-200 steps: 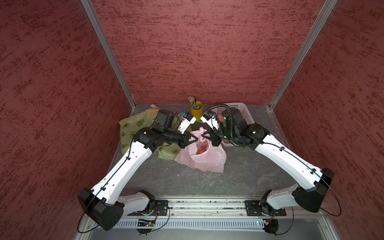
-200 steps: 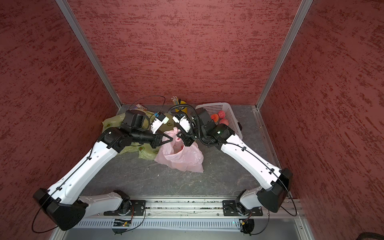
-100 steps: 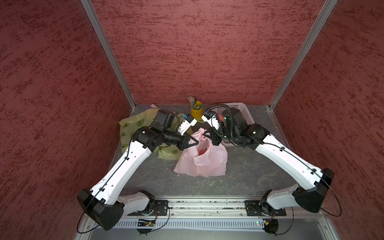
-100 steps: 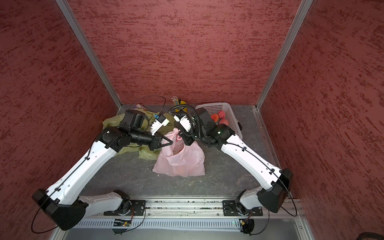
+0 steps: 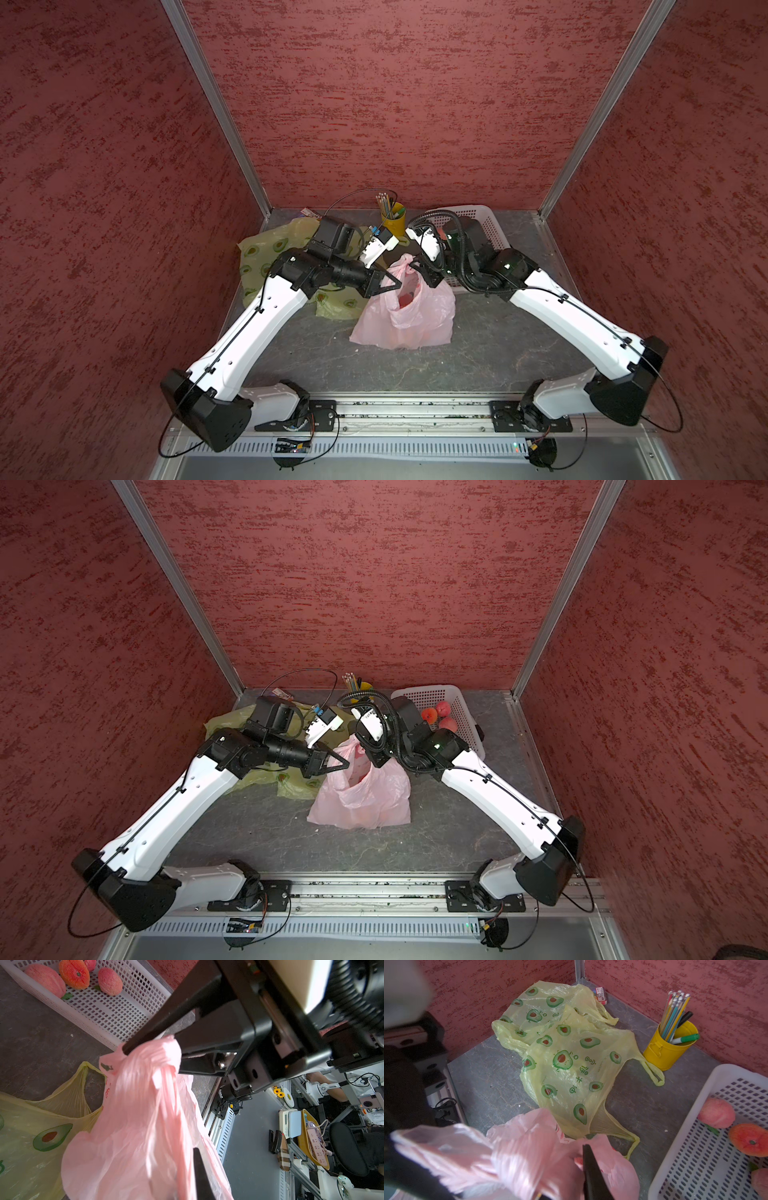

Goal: Place the peach into a plastic bag & tie a knot
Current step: Cross the plastic bag at the center of the board.

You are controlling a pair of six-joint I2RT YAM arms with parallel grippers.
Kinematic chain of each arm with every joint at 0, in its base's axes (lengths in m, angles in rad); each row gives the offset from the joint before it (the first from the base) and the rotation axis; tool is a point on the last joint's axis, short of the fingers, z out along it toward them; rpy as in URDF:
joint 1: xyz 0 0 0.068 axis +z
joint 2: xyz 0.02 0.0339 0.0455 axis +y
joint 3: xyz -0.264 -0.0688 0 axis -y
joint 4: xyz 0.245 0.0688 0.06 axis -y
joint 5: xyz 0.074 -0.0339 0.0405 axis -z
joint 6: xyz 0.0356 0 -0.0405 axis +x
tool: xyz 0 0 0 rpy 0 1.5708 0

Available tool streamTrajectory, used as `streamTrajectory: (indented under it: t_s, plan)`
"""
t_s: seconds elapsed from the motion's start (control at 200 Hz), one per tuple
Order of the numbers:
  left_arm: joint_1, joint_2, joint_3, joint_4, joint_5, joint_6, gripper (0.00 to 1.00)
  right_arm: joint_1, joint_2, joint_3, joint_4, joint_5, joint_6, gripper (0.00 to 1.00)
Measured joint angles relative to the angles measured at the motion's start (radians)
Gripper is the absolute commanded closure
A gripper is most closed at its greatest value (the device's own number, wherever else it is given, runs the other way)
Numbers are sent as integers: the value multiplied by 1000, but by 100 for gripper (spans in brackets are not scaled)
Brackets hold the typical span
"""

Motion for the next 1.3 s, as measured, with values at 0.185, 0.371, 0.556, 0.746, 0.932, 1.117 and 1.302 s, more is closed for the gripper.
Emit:
streamTrajectory:
  t_s: [0.185,0.371,0.556,0.746,0.932,1.117,1.302]
  plan:
    - [0,3,0,-1,8,0,100,0,0,0,1,10,1,79]
    - [2,6,3,3,8,0,100,2,-3,-2,1,13,0,100]
    - [3,18,6,4,13,0,100,2,-21,-18,7,29,5,100]
    - [3,29,12,19,29,0,100,3,-27,-28,21,66,12,100]
    - [3,36,23,29,33,-2,100,9,-27,-28,27,106,12,100]
    - [4,39,23,60,47,-17,100,10,-29,-29,41,132,12,99]
    - [5,46,-14,164,98,-75,100,10,-53,-48,69,187,15,100]
